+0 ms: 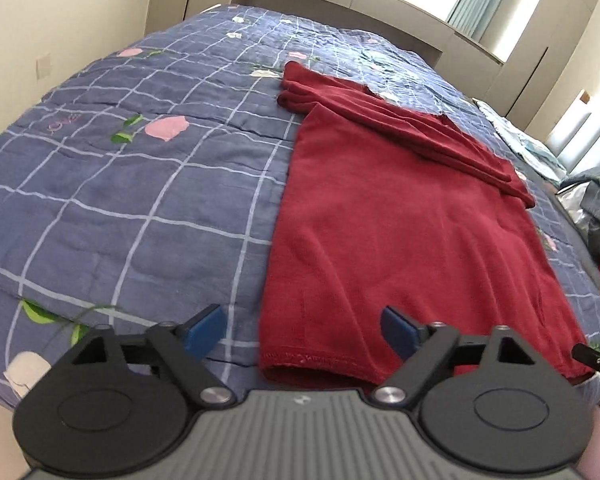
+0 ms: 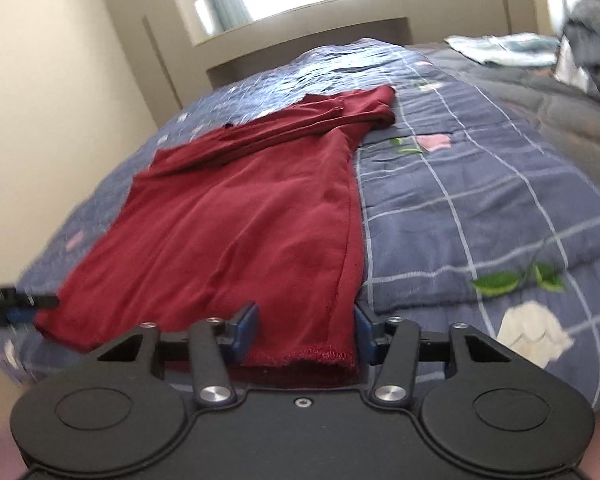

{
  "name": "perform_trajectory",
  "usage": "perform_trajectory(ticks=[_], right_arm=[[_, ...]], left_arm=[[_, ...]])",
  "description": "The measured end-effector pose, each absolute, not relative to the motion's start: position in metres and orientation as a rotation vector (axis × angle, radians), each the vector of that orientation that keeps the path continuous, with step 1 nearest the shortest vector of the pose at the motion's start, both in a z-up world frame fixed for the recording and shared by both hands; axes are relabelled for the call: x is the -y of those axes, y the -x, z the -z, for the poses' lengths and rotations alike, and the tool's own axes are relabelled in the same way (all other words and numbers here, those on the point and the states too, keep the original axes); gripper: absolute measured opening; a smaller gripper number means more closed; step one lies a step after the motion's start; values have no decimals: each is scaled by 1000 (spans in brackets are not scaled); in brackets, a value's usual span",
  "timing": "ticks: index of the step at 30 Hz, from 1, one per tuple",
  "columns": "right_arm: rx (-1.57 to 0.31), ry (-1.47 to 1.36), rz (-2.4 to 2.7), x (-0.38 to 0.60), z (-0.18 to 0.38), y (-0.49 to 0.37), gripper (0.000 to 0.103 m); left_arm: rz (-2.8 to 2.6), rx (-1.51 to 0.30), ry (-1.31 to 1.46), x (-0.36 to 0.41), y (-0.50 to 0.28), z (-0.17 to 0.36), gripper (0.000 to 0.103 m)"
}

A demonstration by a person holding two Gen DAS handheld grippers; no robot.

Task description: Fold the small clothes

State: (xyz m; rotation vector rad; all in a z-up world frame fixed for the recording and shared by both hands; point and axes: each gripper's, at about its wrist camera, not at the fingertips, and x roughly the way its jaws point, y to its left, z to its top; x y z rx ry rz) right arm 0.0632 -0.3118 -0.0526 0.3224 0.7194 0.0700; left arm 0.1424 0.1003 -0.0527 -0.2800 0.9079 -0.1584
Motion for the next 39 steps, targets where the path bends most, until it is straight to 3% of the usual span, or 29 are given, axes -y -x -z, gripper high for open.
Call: perform_trajectory(ticks=[6,7,8,16,24,31,33,35,37,39], right_arm=[[-724,-331,-24,315,55,-58,14],[-724,-313,-24,313,55,-58,9],[-719,-298,-23,312,54,-58,7],[-622,-261,-51,332,20,-35,4],[-674,-179,-61,343,12,-5,4],[-702,-126,-58,336,30,-4,7],[-691,-72,-51,331,30,-2,15],[-673,-28,-49,330,30,1,33],[-650,7,-53,330,29,5,56],[-629,42,-60,329,26,8,65]], left_arm=[[132,-976,309,-104,-149,57,39],[136,-983,316,-103,-148,56,20],[129,-987,310,-101,-147,55,9],[100,-883,211,-80,-118,14,4],[148,-911,173,-66,-74,10,4],[143,-934,189,-62,-70,28,8],[137,-926,177,-62,-68,27,23],[139,-913,154,-60,-66,25,70],[139,-884,122,-59,-61,23,81],[148,-863,89,-57,-56,20,85]])
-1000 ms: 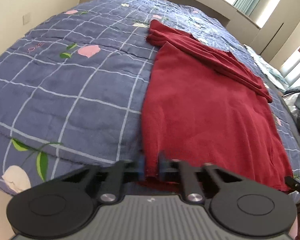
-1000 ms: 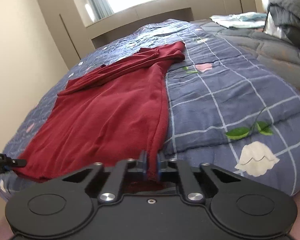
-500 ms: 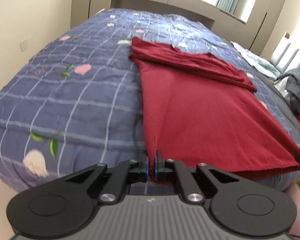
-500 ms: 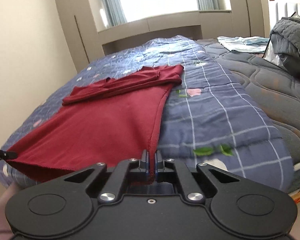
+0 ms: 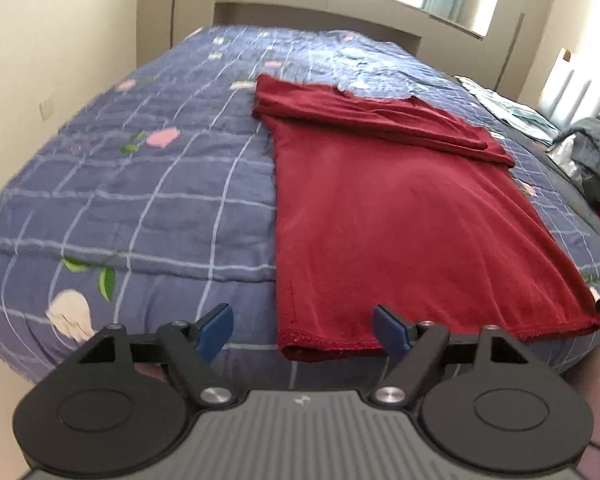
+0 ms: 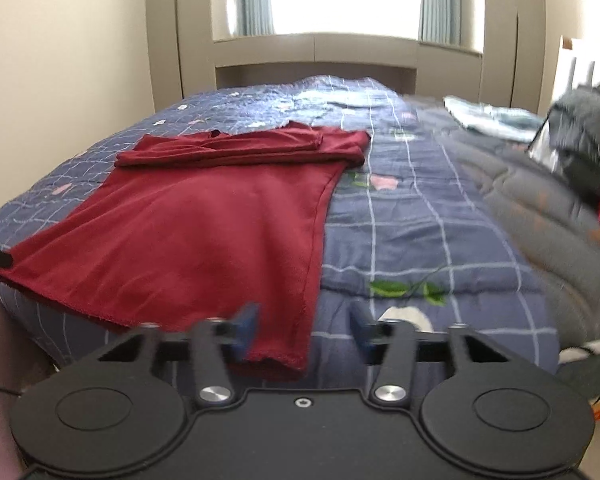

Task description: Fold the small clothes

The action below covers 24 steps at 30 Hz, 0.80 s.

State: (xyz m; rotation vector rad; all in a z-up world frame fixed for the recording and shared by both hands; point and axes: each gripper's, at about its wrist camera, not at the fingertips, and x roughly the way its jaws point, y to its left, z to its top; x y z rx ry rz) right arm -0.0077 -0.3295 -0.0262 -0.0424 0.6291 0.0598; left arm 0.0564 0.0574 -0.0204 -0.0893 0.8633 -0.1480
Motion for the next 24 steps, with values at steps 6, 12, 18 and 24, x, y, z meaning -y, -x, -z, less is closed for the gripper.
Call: perform_trajectory(ticks=[6,12,18,24], right_arm=[[-587,190,-168,314,23,15,93],[-609,313,-232,291,36,14,96],[-611,437,-237,276,51,15,96],[-572,549,-224,268,64,13,96]], left_arm=[[136,-765,-79,-45,-39,15,102],[157,-698,-458,-5,-22,30,103],[128,-649,-663,18,-16,50,103],[84,-626,-840,30,-19,66,103]])
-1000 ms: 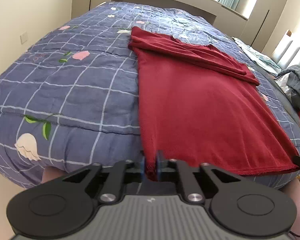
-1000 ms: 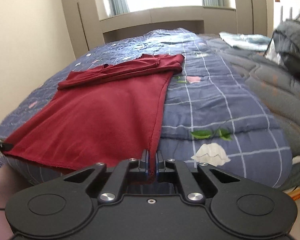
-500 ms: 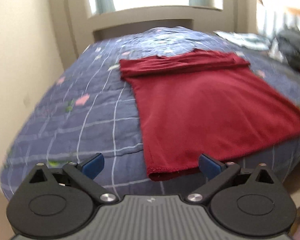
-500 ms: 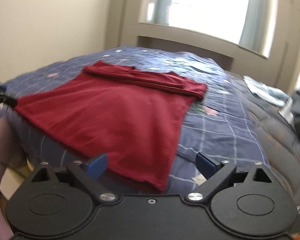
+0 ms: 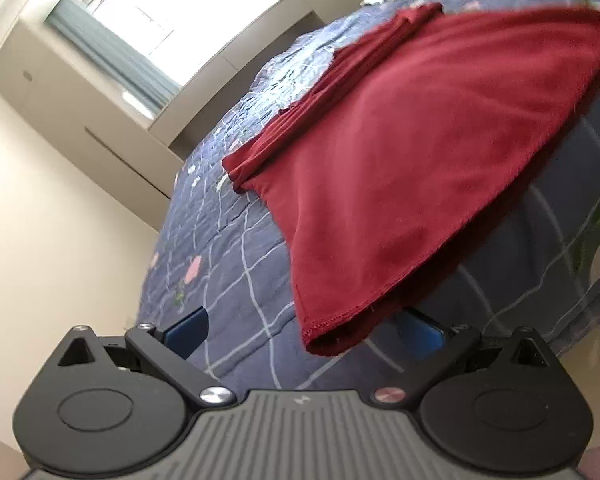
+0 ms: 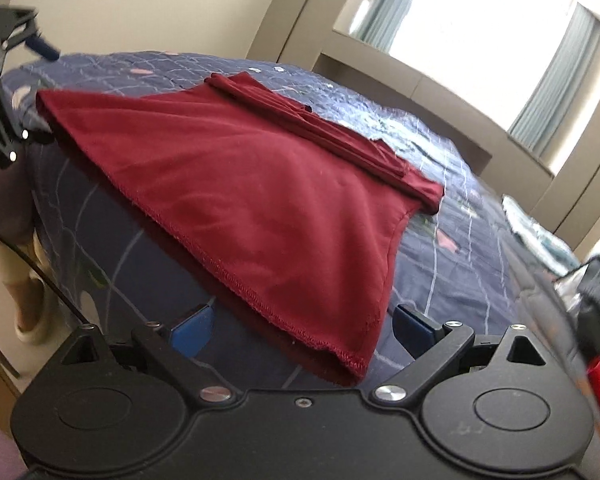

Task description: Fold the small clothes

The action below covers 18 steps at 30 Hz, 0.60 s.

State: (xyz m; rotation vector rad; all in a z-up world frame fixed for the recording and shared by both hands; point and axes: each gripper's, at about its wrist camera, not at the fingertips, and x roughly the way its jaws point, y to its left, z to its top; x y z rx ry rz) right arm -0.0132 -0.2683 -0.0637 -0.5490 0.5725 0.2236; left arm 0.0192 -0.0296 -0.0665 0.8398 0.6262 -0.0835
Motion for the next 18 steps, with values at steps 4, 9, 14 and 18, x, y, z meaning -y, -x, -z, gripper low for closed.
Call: perform_trajectory(ticks=[4,9,14,18], right_arm=[[-545,591,-227,266,67,13,91],[-528,627,-262,264,68,12,80],[-519,668,-305,259,70,19,77],[-517,677,-326,255,70,20,77]], left_arm=[[112,-592,-878,33,-14,66,100],[134,-546,-924,34,-12,66,87],[168,-511,-887,30,-14,53,57],[230,-522,-826,25,-20,45,25]])
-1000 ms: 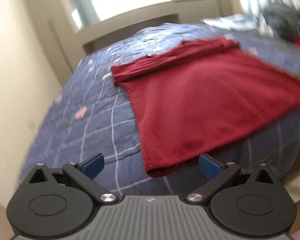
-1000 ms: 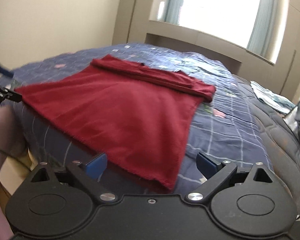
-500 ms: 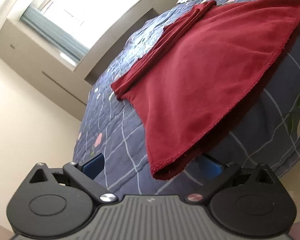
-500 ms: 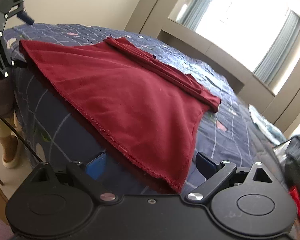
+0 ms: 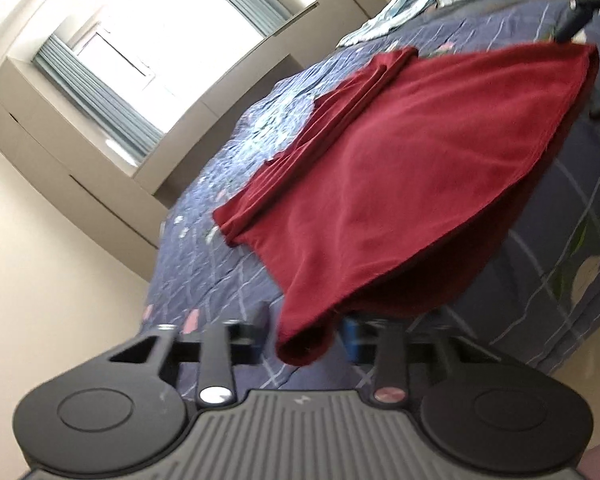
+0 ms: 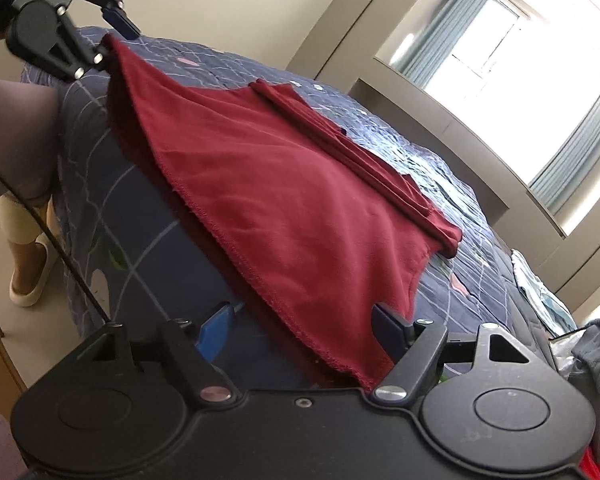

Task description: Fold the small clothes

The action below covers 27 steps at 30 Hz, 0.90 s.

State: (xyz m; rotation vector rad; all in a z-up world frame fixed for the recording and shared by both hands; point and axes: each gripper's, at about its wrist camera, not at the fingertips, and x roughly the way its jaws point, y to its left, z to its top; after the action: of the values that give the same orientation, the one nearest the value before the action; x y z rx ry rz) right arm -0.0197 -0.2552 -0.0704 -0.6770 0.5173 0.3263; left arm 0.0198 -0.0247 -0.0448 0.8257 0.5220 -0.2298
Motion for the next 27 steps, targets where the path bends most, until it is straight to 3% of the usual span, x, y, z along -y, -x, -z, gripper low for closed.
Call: perform_trajectory(ticks=[1,3,8,11,13,15,16,17,19,27], right_arm=[[-514,676,-332,255,70,20,77],[-510,675,-343,252,70,20,77],[-501,704,-369,241,75,20,73],[-502,717,-371,237,77,18,54],[-519,693,-382,238,77,15,25],[-516,673,-379,238,75,14,17],[-518,656,-381,239,73,12,14],[-521,635,-383,241,71,12,13],[-524,576,-383,245,64,8,11],[-523,392,-375,257,39,-7,10]], left_arm=[[238,-529,-812,23,-22,43,16],[255,-553,-750,18,-27,38,9],[267,-580,-655,8,-34,27,8],[276,-586,-657,4,-36,26,8],[297,-595,-672,2,-34,27,9],[319,-609,-704,3,-32,31,17],[328,-609,-723,4,-29,33,26],[336,-611,-742,5,-27,36,43],[350,-602,-782,6,-20,41,64],[356,-569,-947,20,-10,73,70]])
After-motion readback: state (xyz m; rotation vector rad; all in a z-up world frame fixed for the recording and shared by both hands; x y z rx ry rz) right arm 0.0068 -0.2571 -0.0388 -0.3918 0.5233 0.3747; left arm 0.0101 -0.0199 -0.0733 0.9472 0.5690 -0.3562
